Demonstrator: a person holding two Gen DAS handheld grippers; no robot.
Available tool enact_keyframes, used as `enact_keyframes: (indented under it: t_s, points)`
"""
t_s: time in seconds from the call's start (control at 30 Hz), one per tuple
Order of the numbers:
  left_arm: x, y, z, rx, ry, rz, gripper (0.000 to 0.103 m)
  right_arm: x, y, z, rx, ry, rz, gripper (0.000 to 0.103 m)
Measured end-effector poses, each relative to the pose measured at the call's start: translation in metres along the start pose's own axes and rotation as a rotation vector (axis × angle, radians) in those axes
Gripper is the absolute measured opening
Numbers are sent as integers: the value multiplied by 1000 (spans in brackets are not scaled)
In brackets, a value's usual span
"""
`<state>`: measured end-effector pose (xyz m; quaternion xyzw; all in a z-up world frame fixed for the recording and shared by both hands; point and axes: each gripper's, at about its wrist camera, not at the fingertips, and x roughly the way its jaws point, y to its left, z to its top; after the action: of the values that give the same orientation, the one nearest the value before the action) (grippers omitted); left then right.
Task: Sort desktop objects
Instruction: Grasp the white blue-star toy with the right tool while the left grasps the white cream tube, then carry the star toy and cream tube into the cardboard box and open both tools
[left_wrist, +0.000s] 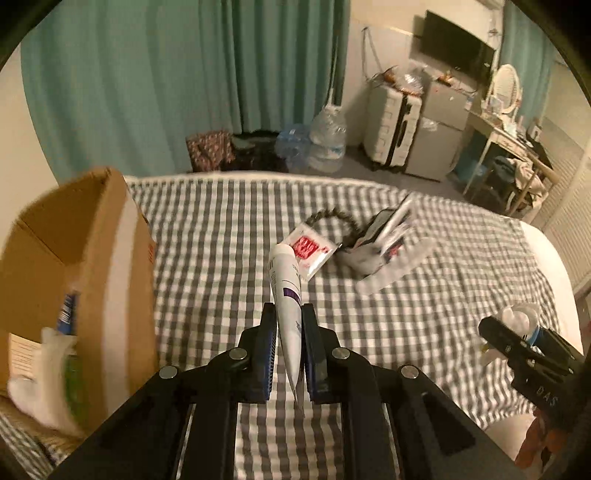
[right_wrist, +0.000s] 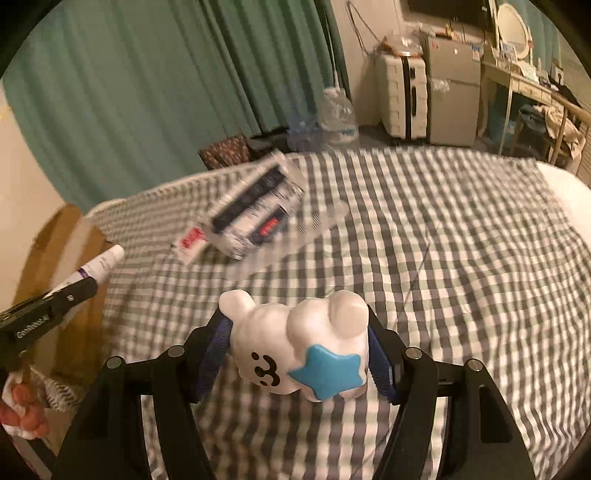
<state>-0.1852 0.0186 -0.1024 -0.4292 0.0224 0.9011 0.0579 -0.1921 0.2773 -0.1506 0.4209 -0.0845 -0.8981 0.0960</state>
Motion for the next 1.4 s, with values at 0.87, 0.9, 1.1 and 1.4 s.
enact_keyframes:
  t_s: [0.87,0.9,1.1,1.4]
  points:
    - [-114,199,-3,-228,-126,128,13,-98,242,2,-324,-102,294,67]
    - [-110,206,-8,-233,-115,128,13,-94,249,0,-336,-95,299,67]
    - [-71,237,-32,-252,-32,113,13,-49,303,1,-391,-28,325,67]
    - [-52,267,-41,-257,10,102,18,12,358,6,-425,49,337,67]
